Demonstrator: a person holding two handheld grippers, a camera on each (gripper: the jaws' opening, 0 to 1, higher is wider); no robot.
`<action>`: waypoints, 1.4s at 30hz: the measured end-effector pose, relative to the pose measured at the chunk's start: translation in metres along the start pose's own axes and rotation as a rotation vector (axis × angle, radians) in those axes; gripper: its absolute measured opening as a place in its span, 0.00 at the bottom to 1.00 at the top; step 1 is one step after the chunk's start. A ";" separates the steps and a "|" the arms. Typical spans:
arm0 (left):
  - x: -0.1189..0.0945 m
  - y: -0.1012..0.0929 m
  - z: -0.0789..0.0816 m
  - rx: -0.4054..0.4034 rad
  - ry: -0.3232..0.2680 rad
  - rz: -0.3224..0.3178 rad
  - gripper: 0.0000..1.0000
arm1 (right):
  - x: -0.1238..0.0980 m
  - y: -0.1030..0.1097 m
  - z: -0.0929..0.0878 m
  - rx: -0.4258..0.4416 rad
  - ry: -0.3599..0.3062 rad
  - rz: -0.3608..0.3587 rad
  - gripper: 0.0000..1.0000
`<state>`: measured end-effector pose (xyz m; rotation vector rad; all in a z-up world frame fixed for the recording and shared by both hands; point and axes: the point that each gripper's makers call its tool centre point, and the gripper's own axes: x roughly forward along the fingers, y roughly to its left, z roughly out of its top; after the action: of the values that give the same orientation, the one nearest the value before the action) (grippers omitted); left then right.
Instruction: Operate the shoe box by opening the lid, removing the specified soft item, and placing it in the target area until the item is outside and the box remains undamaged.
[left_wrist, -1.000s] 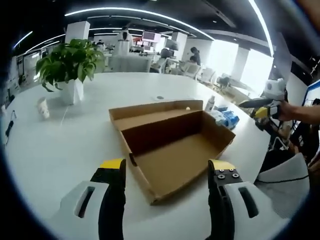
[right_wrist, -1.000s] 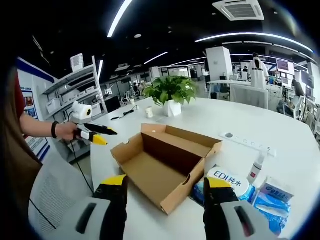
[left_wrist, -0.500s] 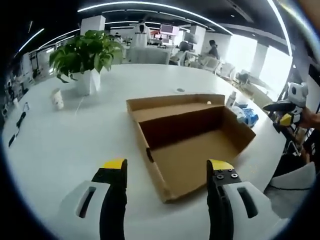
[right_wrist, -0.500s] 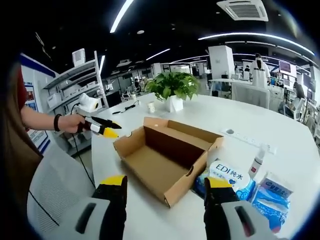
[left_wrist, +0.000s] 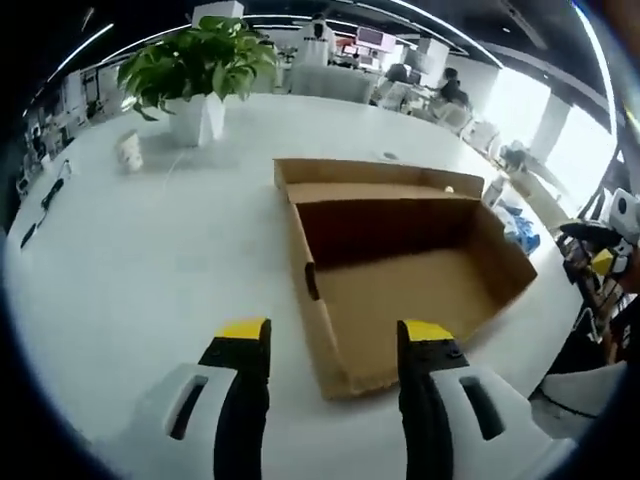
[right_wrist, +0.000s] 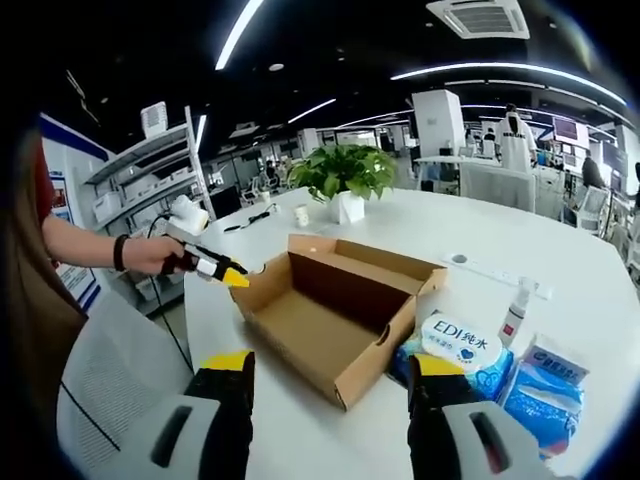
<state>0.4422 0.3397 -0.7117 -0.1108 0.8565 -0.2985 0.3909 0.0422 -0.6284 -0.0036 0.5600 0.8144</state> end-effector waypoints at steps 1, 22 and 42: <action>0.002 0.000 -0.001 -0.013 0.006 0.005 0.43 | 0.000 0.001 0.000 0.001 0.001 0.001 0.60; 0.004 0.014 -0.013 -0.204 -0.012 0.162 0.07 | 0.012 0.001 -0.002 0.007 0.018 0.013 0.59; 0.005 0.016 -0.012 -0.210 -0.043 0.163 0.07 | 0.064 -0.027 0.030 -0.015 0.081 -0.107 0.52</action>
<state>0.4401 0.3539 -0.7266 -0.2405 0.8475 -0.0531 0.4587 0.0742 -0.6392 -0.0801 0.6249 0.7164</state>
